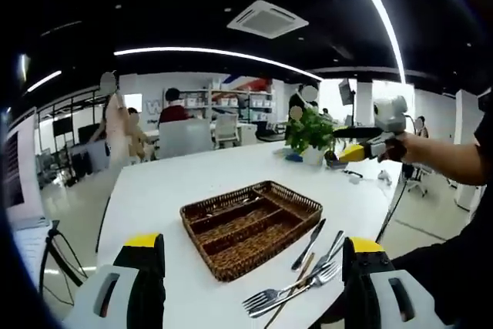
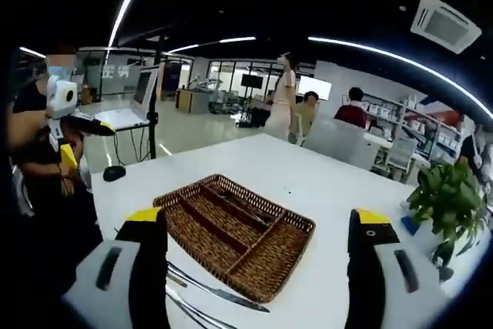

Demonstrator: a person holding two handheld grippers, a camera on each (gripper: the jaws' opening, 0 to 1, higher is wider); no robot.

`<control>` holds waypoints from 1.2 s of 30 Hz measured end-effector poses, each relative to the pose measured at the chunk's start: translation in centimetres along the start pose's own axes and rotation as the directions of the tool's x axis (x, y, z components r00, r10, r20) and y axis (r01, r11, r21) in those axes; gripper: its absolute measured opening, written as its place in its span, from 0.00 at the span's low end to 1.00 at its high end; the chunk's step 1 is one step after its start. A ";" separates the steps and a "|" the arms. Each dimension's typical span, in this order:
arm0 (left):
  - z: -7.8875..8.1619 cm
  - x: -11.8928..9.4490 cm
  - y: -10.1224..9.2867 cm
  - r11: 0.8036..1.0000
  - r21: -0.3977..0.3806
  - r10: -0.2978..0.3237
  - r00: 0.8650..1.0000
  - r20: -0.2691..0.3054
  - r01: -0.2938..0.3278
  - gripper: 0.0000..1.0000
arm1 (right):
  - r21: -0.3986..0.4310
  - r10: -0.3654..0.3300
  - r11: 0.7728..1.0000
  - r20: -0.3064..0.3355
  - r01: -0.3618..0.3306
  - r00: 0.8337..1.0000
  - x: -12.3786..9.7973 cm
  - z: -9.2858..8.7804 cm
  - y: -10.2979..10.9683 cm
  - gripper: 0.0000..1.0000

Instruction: Arrange the knives, forks, and spoons in their matching storage slots by inserting each utensil handle-first until every utensil is classified and aligned in the correct compartment

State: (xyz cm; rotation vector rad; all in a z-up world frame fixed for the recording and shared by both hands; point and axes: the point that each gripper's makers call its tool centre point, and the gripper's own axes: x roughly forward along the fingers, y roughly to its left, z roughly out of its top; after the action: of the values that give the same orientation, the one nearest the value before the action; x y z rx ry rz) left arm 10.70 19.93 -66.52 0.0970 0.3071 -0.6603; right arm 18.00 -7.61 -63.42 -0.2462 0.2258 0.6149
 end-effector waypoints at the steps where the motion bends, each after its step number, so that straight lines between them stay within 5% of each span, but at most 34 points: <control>1: 0.1 -0.1 -0.2 1.000 0.007 0.000 1.000 0.004 -0.001 1.00 | 0.011 -0.004 1.000 -0.002 0.004 1.000 -0.6 -0.3 0.0 0.99; 6: 0.0 -0.2 -1.2 1.000 0.023 -0.010 1.000 0.015 0.009 1.00 | 0.017 -0.042 0.999 -0.018 0.042 0.999 -3.9 -2.1 -0.3 0.99; 15: -0.5 0.5 -2.3 0.998 0.056 -0.022 1.000 -0.008 0.022 1.00 | 0.061 -0.100 0.993 0.025 0.098 0.995 -8.0 -1.9 -1.5 0.99; 28: -1.6 0.7 -4.4 0.991 0.133 -0.031 0.999 -0.028 0.035 1.00 | 0.116 -0.135 0.985 0.039 0.130 0.990 -10.7 -4.6 -1.1 0.99; 36: -1.6 -0.1 -5.0 0.996 0.087 -0.024 1.000 0.011 0.023 1.00 | 0.101 -0.140 0.985 0.030 0.136 0.990 -11.8 -5.6 -0.5 0.99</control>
State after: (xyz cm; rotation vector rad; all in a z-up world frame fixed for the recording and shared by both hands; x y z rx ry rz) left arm 7.12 16.31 -67.95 0.1726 0.2686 -0.6977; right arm 8.19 -15.97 -65.32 -0.1534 0.2013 0.4688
